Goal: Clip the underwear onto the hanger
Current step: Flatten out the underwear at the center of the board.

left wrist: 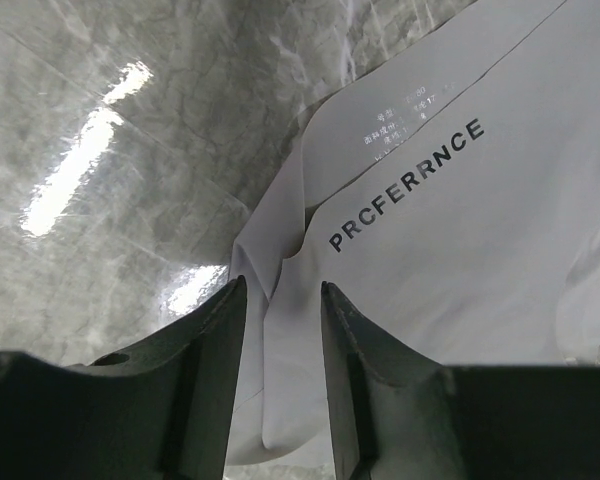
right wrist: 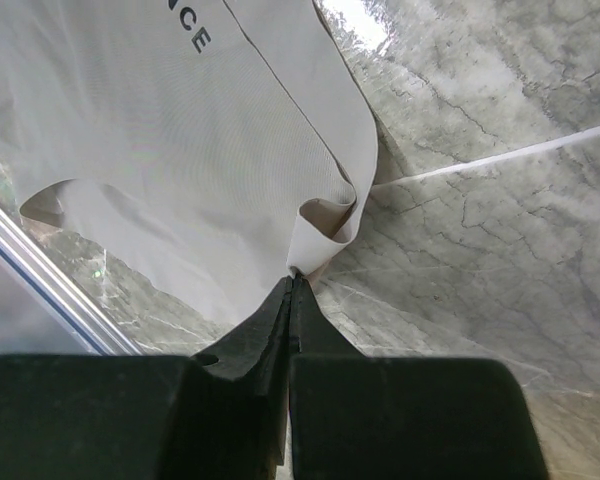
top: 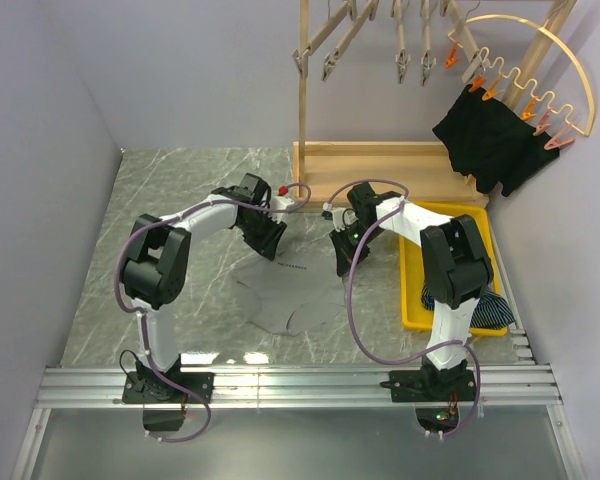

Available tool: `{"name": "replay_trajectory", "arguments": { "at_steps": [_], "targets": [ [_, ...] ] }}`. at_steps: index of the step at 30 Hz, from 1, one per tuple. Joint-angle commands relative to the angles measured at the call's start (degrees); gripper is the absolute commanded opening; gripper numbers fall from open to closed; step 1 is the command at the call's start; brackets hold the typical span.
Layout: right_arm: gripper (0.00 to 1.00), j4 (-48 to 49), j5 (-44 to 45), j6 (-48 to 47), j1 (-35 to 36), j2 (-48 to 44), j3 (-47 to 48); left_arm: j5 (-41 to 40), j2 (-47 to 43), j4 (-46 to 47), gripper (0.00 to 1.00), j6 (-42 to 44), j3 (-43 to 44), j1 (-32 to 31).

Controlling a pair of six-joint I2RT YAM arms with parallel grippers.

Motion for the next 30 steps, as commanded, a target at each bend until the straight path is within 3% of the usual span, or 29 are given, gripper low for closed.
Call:
{"name": "replay_trajectory", "arguments": {
  "at_steps": [1,4,8,9,15,24,25,26,29,30],
  "targets": [
    [0.0,-0.49,-0.71,-0.5,-0.29,-1.38,-0.14,1.84,0.47,1.29,0.41,-0.07,2.1,-0.45],
    [0.0,-0.49,-0.62,-0.41,-0.21,-1.12,-0.14,2.28,0.82,1.55,0.34,0.02,1.93,-0.89],
    [0.0,-0.49,-0.45,-0.33,-0.21,-1.03,-0.06,2.8,-0.49,3.13,0.04,-0.16,0.44,-1.33],
    [0.0,-0.4,-0.45,-0.24,-0.2,-1.03,-0.14,2.8,-1.02,3.22,0.0,-0.16,0.08,-1.33],
    [0.0,-0.4,-0.45,-0.41,-0.29,-0.77,-0.32,3.95,-6.56,2.7,0.0,1.16,-3.78,-2.91],
    [0.0,-0.58,-0.36,-0.85,-0.29,-0.85,-0.76,3.08,-9.03,0.68,0.0,7.3,-12.75,-10.91],
    [0.0,-0.58,-0.36,-0.94,-0.29,-0.77,-0.67,2.63,-8.76,0.5,0.04,7.84,-13.1,-12.04],
    [0.0,-0.75,-0.45,-0.86,-0.29,-0.42,-0.41,2.11,-7.89,-0.28,0.19,8.19,-13.28,-12.4],
    [0.0,-0.84,-0.53,-0.94,-0.29,-0.07,-0.14,1.58,-7.7,-0.91,0.45,7.93,-12.75,-12.32],
    [0.0,-0.84,-0.62,-0.94,-0.29,-0.06,-0.14,1.31,-8.31,-0.91,0.48,8.1,-12.58,-12.15]
  ]
}}
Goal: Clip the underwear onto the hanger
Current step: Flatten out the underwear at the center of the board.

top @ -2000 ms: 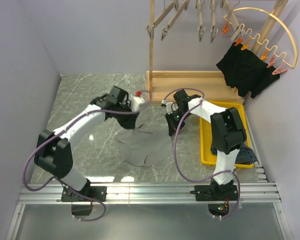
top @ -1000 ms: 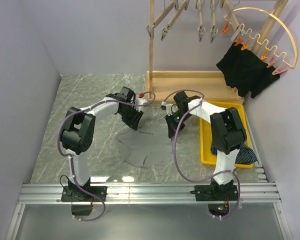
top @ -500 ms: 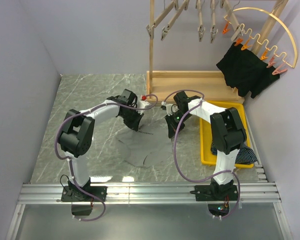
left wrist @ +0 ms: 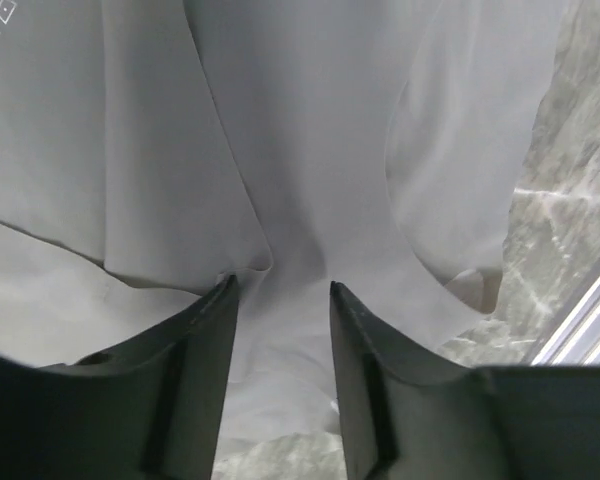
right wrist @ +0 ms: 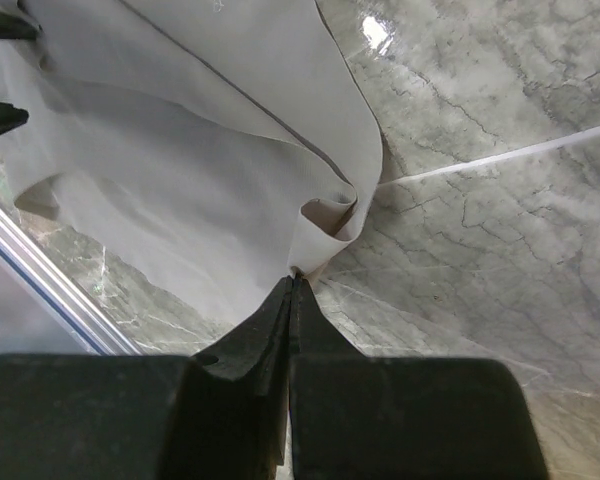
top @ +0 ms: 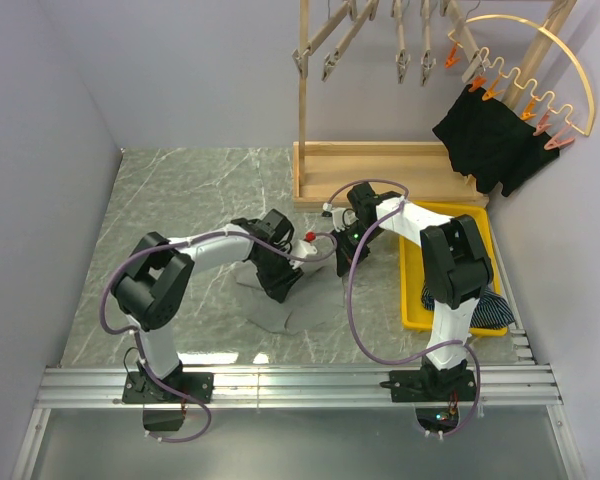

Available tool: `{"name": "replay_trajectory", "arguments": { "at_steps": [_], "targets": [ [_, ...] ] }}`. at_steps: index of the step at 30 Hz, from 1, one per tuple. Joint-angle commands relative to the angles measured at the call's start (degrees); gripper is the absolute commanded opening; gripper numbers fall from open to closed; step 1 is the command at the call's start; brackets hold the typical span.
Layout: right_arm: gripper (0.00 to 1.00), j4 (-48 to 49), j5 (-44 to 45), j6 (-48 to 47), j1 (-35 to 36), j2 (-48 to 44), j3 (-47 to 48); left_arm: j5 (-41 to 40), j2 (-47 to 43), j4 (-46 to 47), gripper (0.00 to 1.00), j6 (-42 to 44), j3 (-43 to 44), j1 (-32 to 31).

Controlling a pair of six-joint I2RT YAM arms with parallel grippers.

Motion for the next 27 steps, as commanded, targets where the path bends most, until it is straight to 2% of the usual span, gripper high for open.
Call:
{"name": "replay_trajectory", "arguments": {
  "at_steps": [1,6,10,18,27],
  "targets": [
    [0.0,-0.91,-0.62,-0.81,-0.29,-0.06,-0.12,-0.29,-1.41,-0.34,0.49,1.61,0.87,0.99],
    [0.0,-0.82,-0.8,-0.81,-0.29,-0.24,-0.38,3.76,-6.86,-0.69,0.48,0.56,4.29,5.81],
    [0.0,-0.38,-0.89,-0.72,-0.29,-0.5,-0.82,0.25,-7.83,1.59,0.45,1.53,3.51,6.27],
    [0.0,-0.47,-0.89,-0.99,-0.29,-0.68,-1.26,-3.71,-3.88,5.2,0.41,1.61,3.67,7.58],
    [0.0,-0.29,-0.62,-1.25,-0.29,-0.68,-1.79,-2.57,1.74,5.37,0.4,2.84,6.32,7.41]
  ]
}}
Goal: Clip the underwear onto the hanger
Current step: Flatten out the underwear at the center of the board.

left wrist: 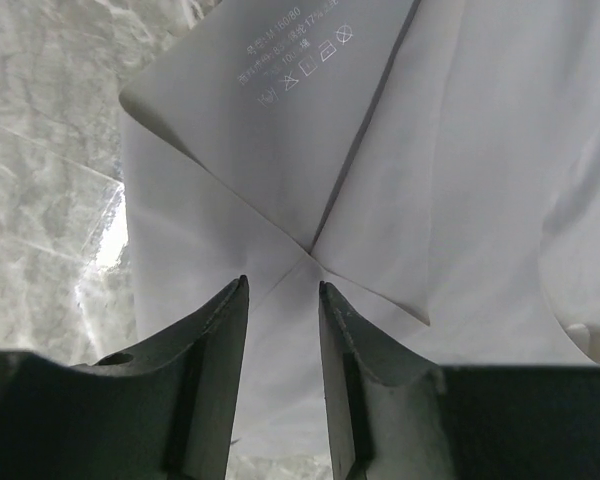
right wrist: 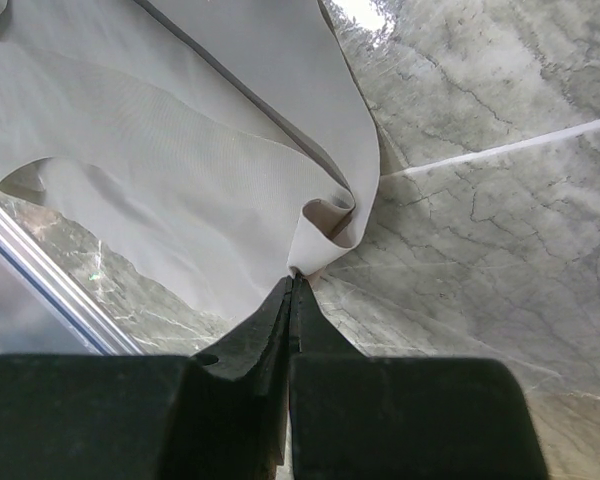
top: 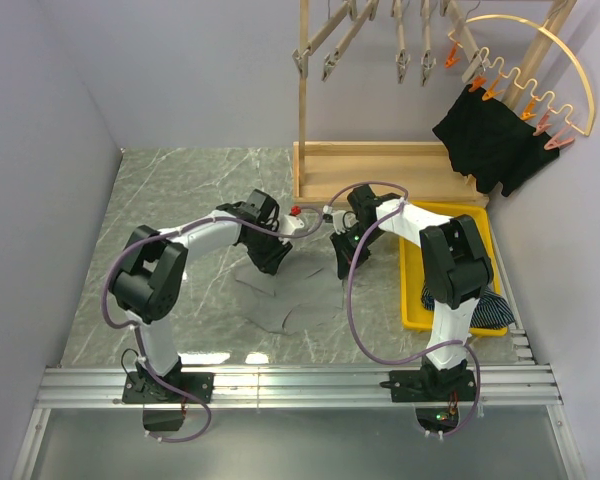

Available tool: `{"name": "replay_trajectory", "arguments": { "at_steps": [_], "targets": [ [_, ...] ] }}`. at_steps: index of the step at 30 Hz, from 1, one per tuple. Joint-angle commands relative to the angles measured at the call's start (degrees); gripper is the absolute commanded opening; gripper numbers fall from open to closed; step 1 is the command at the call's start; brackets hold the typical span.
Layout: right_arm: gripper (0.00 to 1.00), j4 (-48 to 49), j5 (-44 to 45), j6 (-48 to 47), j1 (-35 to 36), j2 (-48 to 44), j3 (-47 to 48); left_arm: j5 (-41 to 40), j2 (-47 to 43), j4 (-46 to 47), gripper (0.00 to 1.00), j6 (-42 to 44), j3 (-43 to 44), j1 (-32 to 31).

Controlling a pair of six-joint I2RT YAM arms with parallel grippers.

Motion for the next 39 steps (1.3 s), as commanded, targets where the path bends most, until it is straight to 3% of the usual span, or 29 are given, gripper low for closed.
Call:
{"name": "replay_trajectory", "arguments": {
  "at_steps": [1,6,9,12,18,26,28,31,36,39],
  "targets": [
    [0.0,-0.2,-0.47,-0.84,-0.38,-0.68,-0.85,1.3,0.94,1.39,0.4,1.58,2.06,-0.09],
    [0.0,-0.03,-0.38,-0.92,-0.38,-0.24,-0.94,2.36,1.73,2.27,0.33,1.31,0.82,-0.09],
    [0.0,0.06,-0.38,-0.92,-0.29,-0.07,-1.03,2.18,2.26,2.97,0.17,1.23,0.38,-0.09],
    [0.0,-0.12,-0.29,-1.01,-0.38,0.11,-1.03,2.36,2.52,2.63,0.08,1.23,0.47,-0.09],
    [0.0,-0.12,-0.29,-1.1,-0.47,0.29,-0.77,3.32,1.3,2.01,0.02,1.49,0.12,-0.09],
    [0.0,-0.03,-0.56,-1.01,-0.47,0.37,-1.03,3.94,-0.47,1.74,0.02,0.96,-0.41,-0.44],
    [0.0,-0.2,-0.73,-1.01,-0.56,0.29,-0.94,3.15,-0.03,2.36,0.18,0.35,-0.76,-0.35],
    [0.0,-0.2,-0.73,-1.01,-0.56,0.2,-1.03,2.88,0.41,3.15,0.3,0.0,-1.2,-0.44],
    [0.0,-0.2,-0.47,-1.1,-0.47,0.29,-1.12,1.13,1.64,4.12,0.19,-0.18,-1.46,-0.7],
    [0.0,-0.2,-0.38,-1.19,-0.47,0.29,-1.12,0.69,2.08,3.94,0.05,-0.01,-1.64,-0.7]
  ]
}}
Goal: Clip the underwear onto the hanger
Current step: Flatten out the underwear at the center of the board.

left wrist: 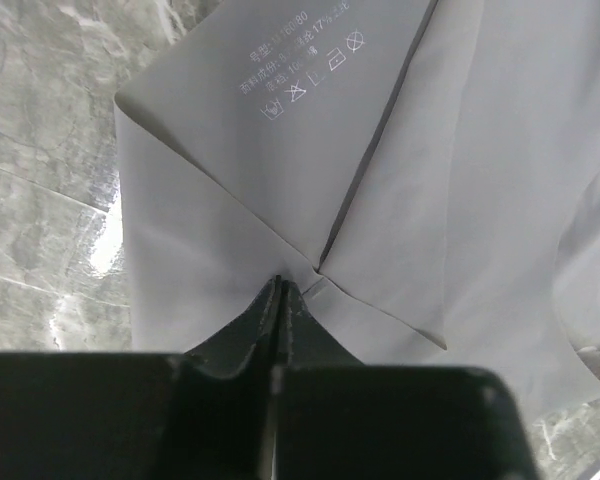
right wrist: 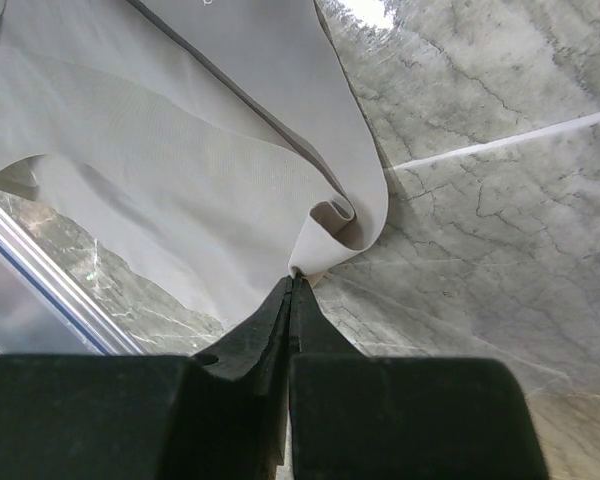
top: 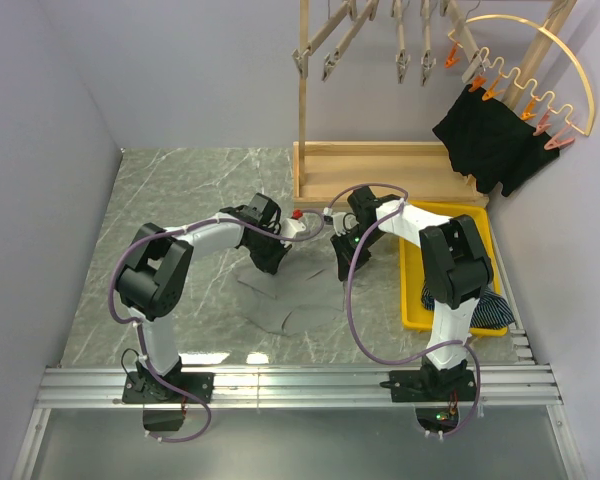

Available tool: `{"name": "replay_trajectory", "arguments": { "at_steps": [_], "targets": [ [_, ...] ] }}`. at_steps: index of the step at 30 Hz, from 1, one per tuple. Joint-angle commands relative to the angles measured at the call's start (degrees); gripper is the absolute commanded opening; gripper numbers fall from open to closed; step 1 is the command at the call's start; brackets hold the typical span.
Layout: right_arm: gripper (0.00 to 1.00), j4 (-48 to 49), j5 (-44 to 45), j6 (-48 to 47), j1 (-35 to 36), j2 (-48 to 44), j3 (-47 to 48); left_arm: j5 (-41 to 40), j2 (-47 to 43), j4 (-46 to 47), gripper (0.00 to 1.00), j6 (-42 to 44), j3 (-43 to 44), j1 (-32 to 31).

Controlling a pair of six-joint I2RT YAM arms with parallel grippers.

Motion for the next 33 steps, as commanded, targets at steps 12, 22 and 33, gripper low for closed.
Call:
{"name": "replay_trajectory", "arguments": {
  "at_steps": [12,22,33],
  "targets": [
    [0.0,-0.71,-0.12,-1.1,-0.6,0.64,0.22,2.86,-6.05,-1.66,0.0,-0.56,0.38,3.45],
    [0.0,-0.62,-0.64,-0.75,-0.69,0.55,0.22,4.8,-6.67,-2.9,0.11,-1.78,1.96,3.02],
    [0.0,-0.71,-0.47,-0.84,-0.69,0.46,-0.04,-3.36,-3.34,0.62,0.39,-8.11,1.16,-2.61]
  ]
}}
